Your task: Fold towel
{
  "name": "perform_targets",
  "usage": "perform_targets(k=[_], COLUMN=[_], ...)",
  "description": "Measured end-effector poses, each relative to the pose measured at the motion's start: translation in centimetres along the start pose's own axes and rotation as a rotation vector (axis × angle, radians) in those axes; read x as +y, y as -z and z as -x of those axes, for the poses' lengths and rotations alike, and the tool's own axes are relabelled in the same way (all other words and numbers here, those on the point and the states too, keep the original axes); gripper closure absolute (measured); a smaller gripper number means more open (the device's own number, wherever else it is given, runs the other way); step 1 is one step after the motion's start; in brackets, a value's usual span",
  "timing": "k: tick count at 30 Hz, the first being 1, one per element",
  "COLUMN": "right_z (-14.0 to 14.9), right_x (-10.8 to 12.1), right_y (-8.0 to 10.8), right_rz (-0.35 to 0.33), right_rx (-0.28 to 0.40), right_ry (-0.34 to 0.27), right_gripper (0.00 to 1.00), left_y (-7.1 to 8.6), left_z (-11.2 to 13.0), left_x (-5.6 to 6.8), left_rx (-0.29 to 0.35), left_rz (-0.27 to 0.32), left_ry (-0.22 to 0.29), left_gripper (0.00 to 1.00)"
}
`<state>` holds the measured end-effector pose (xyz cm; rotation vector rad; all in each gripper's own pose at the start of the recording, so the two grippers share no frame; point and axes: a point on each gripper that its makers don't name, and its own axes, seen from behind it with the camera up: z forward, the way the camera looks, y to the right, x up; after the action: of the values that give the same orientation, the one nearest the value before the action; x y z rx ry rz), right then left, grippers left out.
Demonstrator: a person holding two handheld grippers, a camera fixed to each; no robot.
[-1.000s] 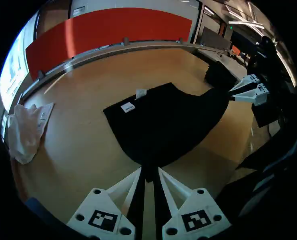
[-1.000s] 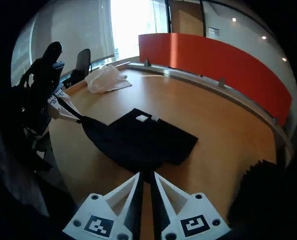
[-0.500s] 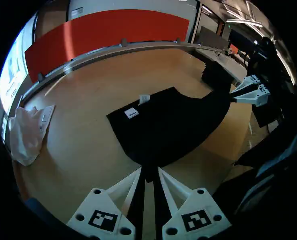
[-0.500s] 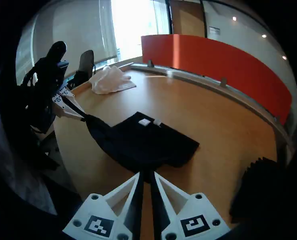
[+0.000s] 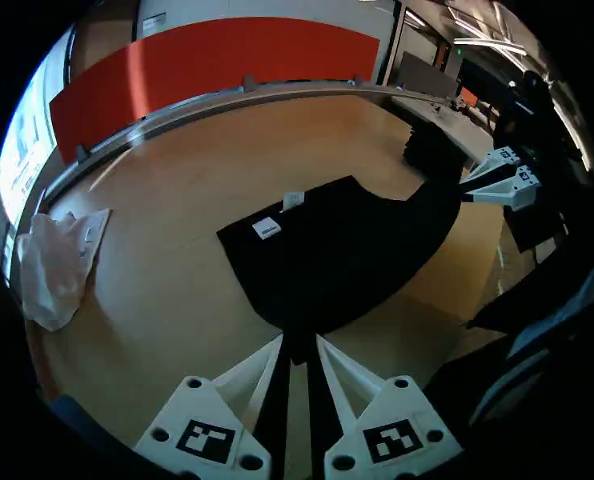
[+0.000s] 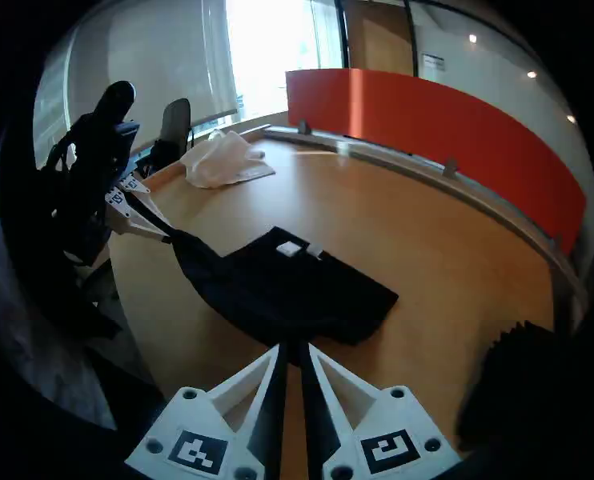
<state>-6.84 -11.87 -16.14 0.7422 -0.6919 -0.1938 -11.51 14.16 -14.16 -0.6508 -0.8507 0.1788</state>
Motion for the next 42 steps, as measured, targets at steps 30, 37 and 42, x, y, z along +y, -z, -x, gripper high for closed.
perform_targets(k=[30, 37, 42], right_z=[-0.9, 0.0, 1.1], right_x=[8.3, 9.1, 9.8], right_y=[-7.1, -8.4, -9.5], right_rz=[0.046, 0.04, 0.043], right_rx=[-0.043, -0.07, -0.094], right_ry=[-0.03, -0.047, -0.066], right_gripper=[0.89, 0.89, 0.89], left_y=[-8.3, -10.0, -11.4], left_z=[-5.4, -5.0, -4.5], left_x=[-5.0, -5.6, -6.1], left_rx=[-0.055, -0.072, -0.084], left_rz=[-0.02, -0.022, -0.031], left_ry=[-0.012, -0.01, -0.01], left_gripper=[0.86, 0.84, 0.78])
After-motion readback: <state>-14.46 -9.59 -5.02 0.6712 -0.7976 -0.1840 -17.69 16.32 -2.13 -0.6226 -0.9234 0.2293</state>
